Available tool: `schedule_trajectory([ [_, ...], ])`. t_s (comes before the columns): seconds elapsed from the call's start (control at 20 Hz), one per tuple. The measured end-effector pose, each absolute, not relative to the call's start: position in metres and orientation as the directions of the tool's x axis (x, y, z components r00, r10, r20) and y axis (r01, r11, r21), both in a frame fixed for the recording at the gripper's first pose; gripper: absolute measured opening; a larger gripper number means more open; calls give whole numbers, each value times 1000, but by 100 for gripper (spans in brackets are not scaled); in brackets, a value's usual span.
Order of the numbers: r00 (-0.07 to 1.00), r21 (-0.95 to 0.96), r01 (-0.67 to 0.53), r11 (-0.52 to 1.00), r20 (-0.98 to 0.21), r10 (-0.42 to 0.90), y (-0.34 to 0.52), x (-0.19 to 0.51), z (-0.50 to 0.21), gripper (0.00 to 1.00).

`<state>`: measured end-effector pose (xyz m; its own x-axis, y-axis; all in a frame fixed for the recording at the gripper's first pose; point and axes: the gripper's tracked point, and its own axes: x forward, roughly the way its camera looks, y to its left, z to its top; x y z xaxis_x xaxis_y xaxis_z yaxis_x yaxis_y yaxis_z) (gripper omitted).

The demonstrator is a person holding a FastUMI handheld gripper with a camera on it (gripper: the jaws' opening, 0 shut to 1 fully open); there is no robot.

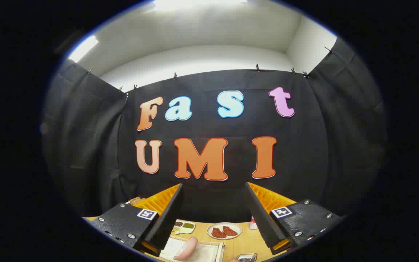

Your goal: Take the plate from the dish rack, then take the spoon from the basket and place it into the plate.

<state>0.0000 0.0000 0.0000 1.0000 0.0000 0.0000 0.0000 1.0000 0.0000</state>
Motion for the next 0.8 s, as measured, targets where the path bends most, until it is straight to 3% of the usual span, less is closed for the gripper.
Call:
schedule_trajectory([
  [0.8, 999, -4, -45, 999, -4, 45, 9, 5, 6, 98],
])
